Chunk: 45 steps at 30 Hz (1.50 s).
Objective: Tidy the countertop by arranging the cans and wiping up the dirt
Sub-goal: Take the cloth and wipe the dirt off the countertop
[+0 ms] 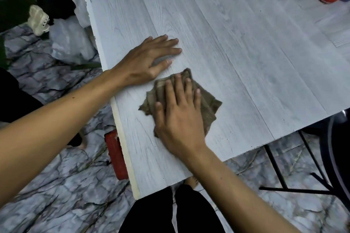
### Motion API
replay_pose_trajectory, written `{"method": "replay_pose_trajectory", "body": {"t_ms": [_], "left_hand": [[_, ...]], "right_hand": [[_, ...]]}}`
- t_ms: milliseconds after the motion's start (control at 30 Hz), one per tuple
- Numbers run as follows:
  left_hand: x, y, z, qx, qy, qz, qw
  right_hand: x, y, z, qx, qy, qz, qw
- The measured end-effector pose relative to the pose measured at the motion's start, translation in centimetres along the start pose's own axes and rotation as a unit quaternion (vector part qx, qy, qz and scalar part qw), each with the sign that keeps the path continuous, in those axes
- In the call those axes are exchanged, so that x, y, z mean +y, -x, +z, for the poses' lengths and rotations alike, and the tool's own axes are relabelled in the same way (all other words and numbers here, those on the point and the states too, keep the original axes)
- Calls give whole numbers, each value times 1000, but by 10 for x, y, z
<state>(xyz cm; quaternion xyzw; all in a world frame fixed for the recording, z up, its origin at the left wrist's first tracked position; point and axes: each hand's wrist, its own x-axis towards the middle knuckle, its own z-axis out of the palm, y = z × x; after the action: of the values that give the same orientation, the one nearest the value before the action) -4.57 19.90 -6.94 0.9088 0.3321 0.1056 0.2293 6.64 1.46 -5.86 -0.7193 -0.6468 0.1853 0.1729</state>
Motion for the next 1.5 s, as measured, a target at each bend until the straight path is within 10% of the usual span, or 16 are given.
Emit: {"method": "replay_pose_trajectory", "body": {"t_ms": [467,967,1500], "left_hand": [[4,7,4,-2,-19,7,1000],[6,12,5,-2,-15,14,1000],[9,9,3,-14,-47,30,998]], "right_hand": [[-9,107,19,-63,59,-110,990],[68,96,-37,-1,96,132,987],[74,-17,-40,29,67,128,989]]}}
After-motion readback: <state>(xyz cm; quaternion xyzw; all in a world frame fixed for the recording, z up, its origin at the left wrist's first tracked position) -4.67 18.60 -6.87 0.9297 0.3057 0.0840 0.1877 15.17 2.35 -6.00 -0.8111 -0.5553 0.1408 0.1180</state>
